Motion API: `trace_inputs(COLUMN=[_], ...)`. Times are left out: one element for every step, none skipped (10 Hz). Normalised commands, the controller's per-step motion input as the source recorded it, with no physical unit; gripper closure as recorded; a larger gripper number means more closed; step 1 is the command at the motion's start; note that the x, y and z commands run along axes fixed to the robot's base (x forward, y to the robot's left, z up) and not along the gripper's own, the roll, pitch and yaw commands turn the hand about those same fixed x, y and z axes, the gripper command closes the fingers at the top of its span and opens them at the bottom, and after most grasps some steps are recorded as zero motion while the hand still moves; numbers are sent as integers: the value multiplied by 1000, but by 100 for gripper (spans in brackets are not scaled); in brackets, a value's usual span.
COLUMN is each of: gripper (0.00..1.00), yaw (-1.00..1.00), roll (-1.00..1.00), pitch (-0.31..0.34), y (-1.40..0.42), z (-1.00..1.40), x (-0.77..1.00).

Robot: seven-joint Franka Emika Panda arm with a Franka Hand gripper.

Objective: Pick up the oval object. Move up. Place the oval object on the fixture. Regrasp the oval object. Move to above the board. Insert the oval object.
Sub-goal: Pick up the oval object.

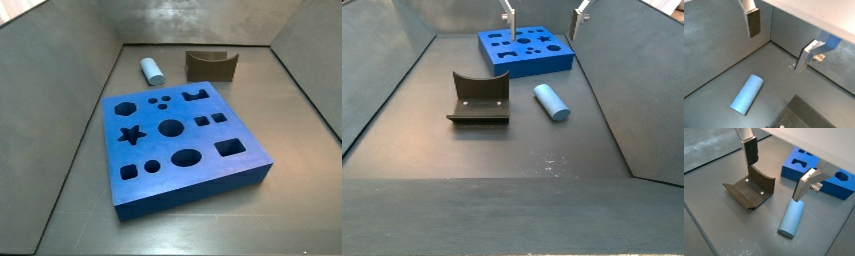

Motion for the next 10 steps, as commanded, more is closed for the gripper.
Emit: trace_inputs(gripper=[0, 0, 0, 0, 0, 0, 0, 0, 0, 0], yaw=[-9, 0, 77, 583, 757, 757, 617, 311, 57, 11], roll=[0, 24, 59, 67, 84, 0, -29, -73, -71, -44], pitch=[0, 0, -227, -174, -100, -50, -23, 0, 0, 0], y=[-217, -149, -617, -234, -123, 0, 91, 57, 169, 171], z=[-143, 0, -743, -866, -980, -954, -894, -960, -803, -797], x=[100, 0, -791, -349, -51, 37, 277, 637, 980, 1000])
